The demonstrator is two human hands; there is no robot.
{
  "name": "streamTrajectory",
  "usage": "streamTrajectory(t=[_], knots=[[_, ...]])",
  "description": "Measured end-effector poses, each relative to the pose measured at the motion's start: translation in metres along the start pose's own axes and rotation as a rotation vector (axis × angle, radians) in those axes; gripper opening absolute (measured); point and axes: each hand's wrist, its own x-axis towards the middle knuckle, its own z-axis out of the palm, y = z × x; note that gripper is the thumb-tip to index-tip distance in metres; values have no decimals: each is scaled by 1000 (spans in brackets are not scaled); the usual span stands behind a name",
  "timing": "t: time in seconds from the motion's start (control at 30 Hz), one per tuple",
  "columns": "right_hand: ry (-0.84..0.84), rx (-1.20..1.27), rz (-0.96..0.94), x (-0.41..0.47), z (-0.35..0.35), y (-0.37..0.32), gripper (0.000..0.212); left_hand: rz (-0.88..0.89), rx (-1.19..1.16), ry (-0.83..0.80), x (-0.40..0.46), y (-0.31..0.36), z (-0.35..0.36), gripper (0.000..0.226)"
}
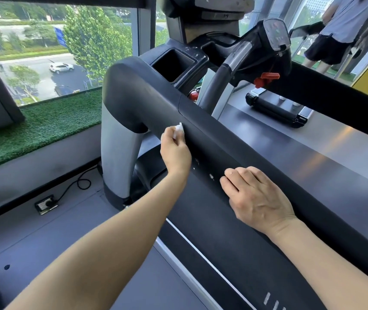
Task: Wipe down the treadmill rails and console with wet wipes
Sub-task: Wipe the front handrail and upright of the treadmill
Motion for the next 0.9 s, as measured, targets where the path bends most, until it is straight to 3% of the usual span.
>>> streamTrajectory(t=[0.2,0.47,0.67,0.9], knots=[[-4,2,13,0,-1,-1,28,74,8,-160,-62,-17,2,19],[-15,-5,10,0,-1,0,27,-139,-4,42,19,-7,-6,36],[-15,-20,14,1,-2,0,28,-223,-151,-137,-82,-19,1,25],[-15,-20,5,0,0,0,27,-376,-202,57,15,-37,3,28]])
